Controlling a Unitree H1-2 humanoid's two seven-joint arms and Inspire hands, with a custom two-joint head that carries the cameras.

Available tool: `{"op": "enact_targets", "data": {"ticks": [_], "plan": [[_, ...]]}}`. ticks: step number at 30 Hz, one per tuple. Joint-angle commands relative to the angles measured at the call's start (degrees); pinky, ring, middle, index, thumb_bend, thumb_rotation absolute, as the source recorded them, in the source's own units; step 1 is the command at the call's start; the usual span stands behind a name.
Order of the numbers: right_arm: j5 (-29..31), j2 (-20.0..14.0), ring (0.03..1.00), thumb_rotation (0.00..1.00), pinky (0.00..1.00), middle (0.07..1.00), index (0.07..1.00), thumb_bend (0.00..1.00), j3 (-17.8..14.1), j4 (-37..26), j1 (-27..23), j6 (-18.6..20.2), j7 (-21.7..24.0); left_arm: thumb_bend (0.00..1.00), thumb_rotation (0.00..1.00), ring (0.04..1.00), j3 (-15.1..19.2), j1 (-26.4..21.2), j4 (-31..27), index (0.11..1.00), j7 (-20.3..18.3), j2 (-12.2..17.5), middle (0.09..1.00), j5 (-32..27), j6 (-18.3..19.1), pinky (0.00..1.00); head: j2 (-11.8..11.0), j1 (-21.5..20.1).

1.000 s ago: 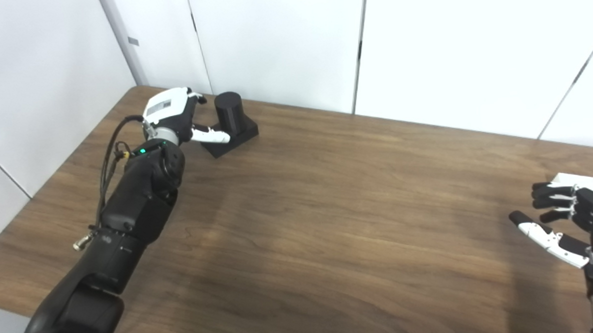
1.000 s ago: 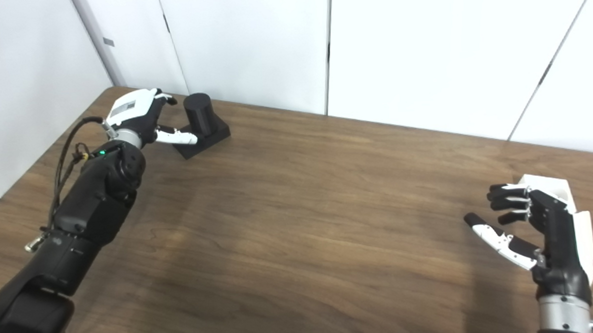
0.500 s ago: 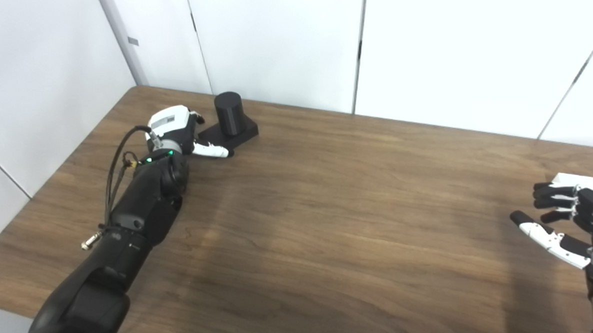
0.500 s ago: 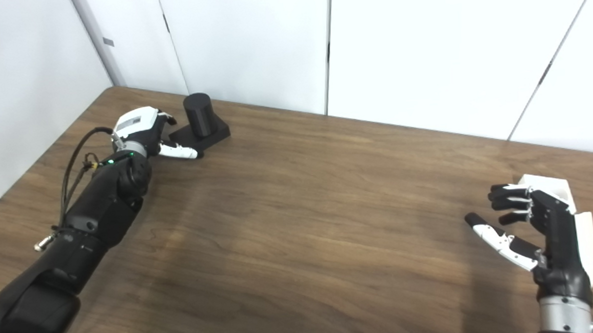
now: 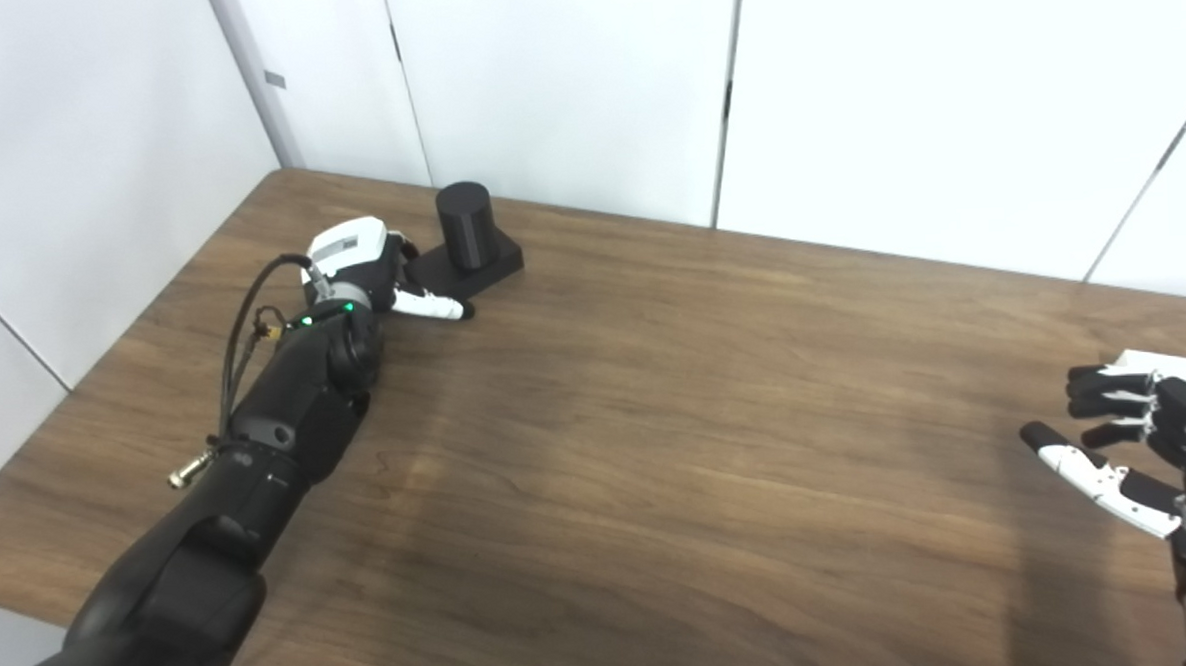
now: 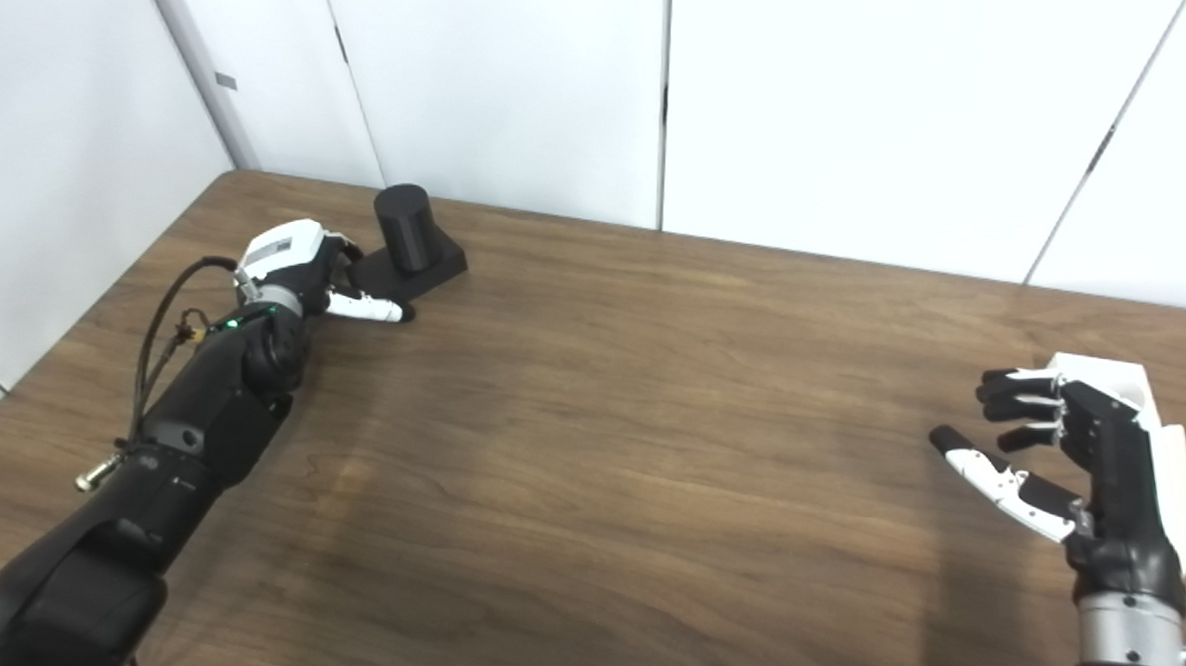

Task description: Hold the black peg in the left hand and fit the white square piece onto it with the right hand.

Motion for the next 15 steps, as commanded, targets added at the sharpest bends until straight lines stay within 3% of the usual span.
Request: {"op": "enact_targets", "data": {"ticks": [1, 7, 13, 14, 15], "plan": [[-0.6, -0.3, 0.573, 0.11, 0.45, 0.645, 0.491, 0.50, -0.3, -2.3, -1.1, -1.1, -0.4, 0.89, 0.42, 0.985, -0.8, -3.0, 0.5, 0.781, 0.1, 1.2, 0.953, -0.3, -1.1, 0.91, 0.0, 0.1], [-0.4, -0.5, 0.575, 0.11, 0.45, 0.638, 0.491, 0.50, -0.5, -2.1, -1.1, -1.6, -0.5, 0.84, 0.38, 0.976, -1.3, -2.7, 0.3, 0.700, 0.1, 1.2, 0.931, -1.6, -1.5, 0.88, 0.4, 0.2], [0.1, -0.5, 0.573, 0.11, 0.44, 0.637, 0.491, 0.50, -0.7, -1.9, -1.2, -1.6, -0.4, 0.79, 0.28, 0.943, -1.3, -2.0, -0.5, 0.595, 0.2, 1.3, 0.892, -3.0, -2.8, 0.81, 0.7, 0.3], [0.0, -0.6, 0.572, 0.11, 0.44, 0.636, 0.491, 0.50, -0.7, -1.8, -1.2, -1.9, -0.5, 0.77, 0.25, 0.941, -1.4, -1.8, -0.7, 0.578, 0.1, 1.3, 0.887, -3.1, -3.1, 0.81, 0.7, 0.3], [-0.2, -0.6, 0.571, 0.11, 0.44, 0.636, 0.491, 0.50, -0.7, -1.8, -1.2, -1.9, -0.5, 0.65, 0.17, 0.940, -1.5, -1.6, -1.0, 0.536, -0.1, 1.4, 0.885, -3.2, -3.2, 0.81, 0.7, 0.3]]}}
